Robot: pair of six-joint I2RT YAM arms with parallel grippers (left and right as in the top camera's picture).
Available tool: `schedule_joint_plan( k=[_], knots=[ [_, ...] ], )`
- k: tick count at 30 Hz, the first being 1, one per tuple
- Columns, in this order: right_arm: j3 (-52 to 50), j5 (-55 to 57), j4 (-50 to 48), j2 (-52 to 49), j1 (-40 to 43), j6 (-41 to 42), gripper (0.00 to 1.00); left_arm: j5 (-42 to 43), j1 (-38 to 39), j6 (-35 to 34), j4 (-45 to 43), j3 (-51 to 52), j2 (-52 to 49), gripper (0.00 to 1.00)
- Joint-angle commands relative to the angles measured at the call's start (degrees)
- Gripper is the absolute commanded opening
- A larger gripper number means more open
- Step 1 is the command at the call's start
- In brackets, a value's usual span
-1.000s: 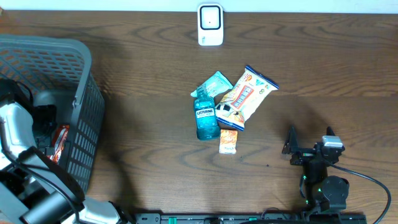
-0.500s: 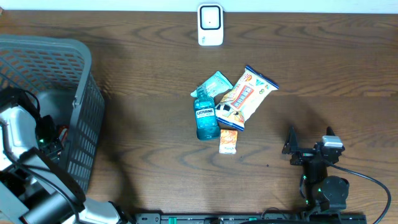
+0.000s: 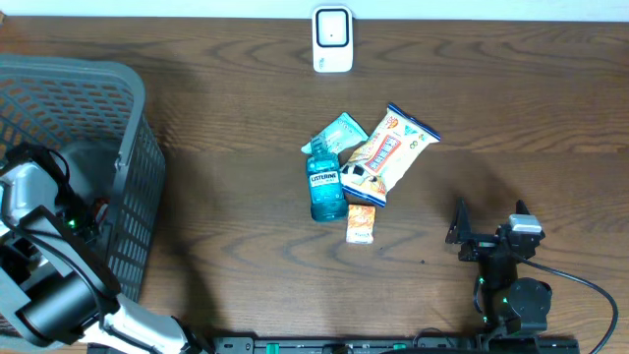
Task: Scan the item barcode
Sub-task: 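Lower the left gripper and grasp the red-orange candy stick, then lift the candy stick out and lay it left of the bottle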
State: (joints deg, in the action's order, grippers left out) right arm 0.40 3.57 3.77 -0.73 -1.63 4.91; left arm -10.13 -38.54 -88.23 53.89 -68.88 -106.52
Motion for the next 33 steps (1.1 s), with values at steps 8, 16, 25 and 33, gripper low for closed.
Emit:
schedule_joint_plan(
  k=[8, 16, 25, 33],
  knots=[
    [-0.1, -0.1, 0.2, 0.0, -0.3, -0.9, 0.99, 0.2, -0.3, 11.2, 1.3, -0.5, -1.6, 0.07],
    [-0.1, -0.1, 0.2, 0.0, -0.3, -0.9, 0.99, 1.5, -0.3, 26.1, 1.1, -8.8, 14.3, 0.07],
    [-0.1, -0.1, 0.2, 0.0, -0.3, -0.9, 0.99, 23.1, 0.5, 41.4, -4.1, -15.1, 33.8, 0.07],
    [-0.1, -0.1, 0.2, 0.0, -0.3, -0.9, 0.99, 36.4, 18.4, 57.6, -10.4, -15.1, 44.0, 0.07]
  ],
)
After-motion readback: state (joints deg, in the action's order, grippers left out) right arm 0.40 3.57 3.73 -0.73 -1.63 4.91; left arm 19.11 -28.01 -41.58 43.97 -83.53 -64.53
